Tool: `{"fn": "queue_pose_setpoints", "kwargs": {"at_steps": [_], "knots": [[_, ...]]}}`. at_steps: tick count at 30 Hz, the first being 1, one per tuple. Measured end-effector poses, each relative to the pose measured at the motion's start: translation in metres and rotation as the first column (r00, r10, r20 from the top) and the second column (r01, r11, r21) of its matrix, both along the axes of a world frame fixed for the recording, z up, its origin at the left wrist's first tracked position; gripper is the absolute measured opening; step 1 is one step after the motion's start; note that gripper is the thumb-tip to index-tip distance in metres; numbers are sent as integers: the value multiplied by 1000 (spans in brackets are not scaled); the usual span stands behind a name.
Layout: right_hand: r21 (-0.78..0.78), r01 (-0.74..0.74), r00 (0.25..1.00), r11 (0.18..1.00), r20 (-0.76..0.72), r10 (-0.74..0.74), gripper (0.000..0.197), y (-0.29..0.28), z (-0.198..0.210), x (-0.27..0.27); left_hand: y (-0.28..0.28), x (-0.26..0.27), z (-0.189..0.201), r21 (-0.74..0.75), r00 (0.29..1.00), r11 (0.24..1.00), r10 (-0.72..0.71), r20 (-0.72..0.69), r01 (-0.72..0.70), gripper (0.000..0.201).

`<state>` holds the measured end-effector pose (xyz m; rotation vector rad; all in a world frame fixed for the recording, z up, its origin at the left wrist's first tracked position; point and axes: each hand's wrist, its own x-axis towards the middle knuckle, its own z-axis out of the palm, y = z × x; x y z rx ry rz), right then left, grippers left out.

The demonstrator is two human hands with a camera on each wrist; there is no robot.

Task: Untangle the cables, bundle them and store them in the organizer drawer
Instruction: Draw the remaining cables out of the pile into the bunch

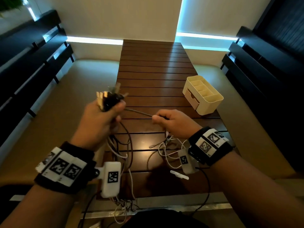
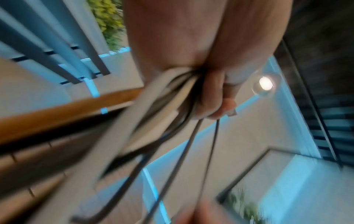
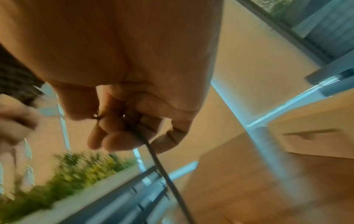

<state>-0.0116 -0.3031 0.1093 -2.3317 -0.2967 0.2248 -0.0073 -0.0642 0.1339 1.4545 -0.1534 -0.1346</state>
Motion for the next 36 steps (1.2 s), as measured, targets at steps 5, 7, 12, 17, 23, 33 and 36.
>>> {"fn": "queue_pose_setpoints", "kwargs": {"at_steps": [5, 7, 12, 17, 23, 33, 36], "knots": [[139, 186, 982, 973, -53, -181, 21, -14, -29, -1, 22, 7, 4, 275, 1000, 961, -27, 6, 25, 4], [208, 191, 980, 959, 5, -197, 18, -11, -18, 1, 18, 9, -1, 504, 998, 863, -37, 58, 3, 6], [43, -1, 993, 999, 120, -5, 13, 1, 1, 7, -2, 7, 4, 471, 967, 865, 62, 246, -175, 9], [104, -60, 962, 993, 273, 30, 11, 15, 9, 6, -32, -5, 2, 551, 959, 832, -208, 191, 71, 6], [70, -26, 999, 997, 40, 24, 16, 1, -7, 4, -21, -1, 0, 306, 993, 952, -65, 99, 31, 8], [127, 218, 928, 968, 280, -246, 12, -12, -34, 22, 3, 3, -6, 445, 997, 896, -37, 64, 5, 7], [161, 170, 886, 972, 406, -222, 15, -9, -22, 28, 1, 4, -9, 421, 969, 884, 122, 213, -204, 10]]}}
